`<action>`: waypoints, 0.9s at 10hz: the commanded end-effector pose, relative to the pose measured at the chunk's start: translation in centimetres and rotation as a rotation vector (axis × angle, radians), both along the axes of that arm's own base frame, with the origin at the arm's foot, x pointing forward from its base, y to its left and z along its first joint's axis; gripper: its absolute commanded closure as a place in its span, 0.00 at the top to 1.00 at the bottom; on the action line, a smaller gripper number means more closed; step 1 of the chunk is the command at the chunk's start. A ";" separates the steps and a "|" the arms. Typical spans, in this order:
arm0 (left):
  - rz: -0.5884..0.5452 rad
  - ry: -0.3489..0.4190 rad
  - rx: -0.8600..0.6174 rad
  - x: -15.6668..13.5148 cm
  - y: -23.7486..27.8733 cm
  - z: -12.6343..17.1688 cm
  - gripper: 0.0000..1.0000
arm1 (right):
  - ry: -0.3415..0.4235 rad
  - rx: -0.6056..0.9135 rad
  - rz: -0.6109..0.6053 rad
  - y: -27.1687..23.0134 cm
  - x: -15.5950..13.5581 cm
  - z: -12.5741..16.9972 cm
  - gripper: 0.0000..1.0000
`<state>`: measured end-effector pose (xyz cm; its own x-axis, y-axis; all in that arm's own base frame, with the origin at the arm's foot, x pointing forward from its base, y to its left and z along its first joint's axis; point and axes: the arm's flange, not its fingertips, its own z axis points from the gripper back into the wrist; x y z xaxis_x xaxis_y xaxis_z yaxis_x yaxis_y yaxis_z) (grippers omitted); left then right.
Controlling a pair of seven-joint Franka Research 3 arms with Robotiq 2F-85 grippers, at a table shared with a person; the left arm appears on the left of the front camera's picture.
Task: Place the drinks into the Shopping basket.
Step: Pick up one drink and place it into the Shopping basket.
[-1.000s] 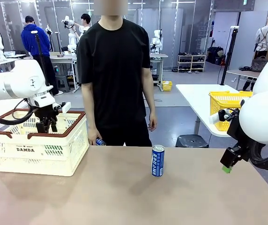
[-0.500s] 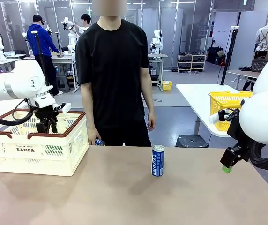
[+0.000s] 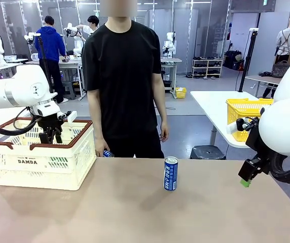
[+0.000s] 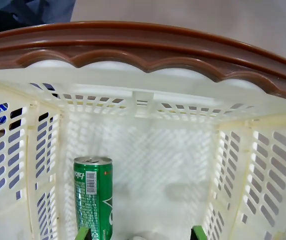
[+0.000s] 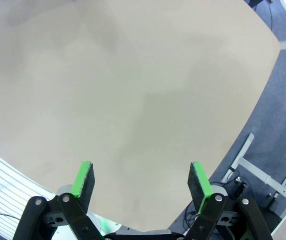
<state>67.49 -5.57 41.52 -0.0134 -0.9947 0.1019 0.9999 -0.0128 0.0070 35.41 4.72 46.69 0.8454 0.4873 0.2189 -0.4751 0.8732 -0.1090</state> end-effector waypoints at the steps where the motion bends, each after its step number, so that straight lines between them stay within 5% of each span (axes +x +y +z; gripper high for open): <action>1: 0.007 -0.038 0.003 0.0 0.4 1.7 1.00 | 0.004 0.000 0.002 0.0 -0.1 0.0 0.94; 5: 0.000 -0.153 0.011 -2.4 1.3 9.6 1.00 | 0.004 0.000 0.002 0.0 -0.1 0.0 0.94; 7: -0.024 -0.235 0.008 -6.4 1.5 14.1 1.00 | 0.004 0.000 0.002 0.0 -0.1 0.0 0.94; 9: -0.025 -0.226 0.043 -11.5 1.8 16.2 1.00 | 0.004 0.000 0.002 0.0 -0.1 0.0 0.94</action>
<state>59.72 -4.22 58.99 -0.0386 -0.9973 0.0630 0.9688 -0.0219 0.2469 35.40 4.72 46.69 0.8453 0.4873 0.2190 -0.4751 0.8731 -0.1091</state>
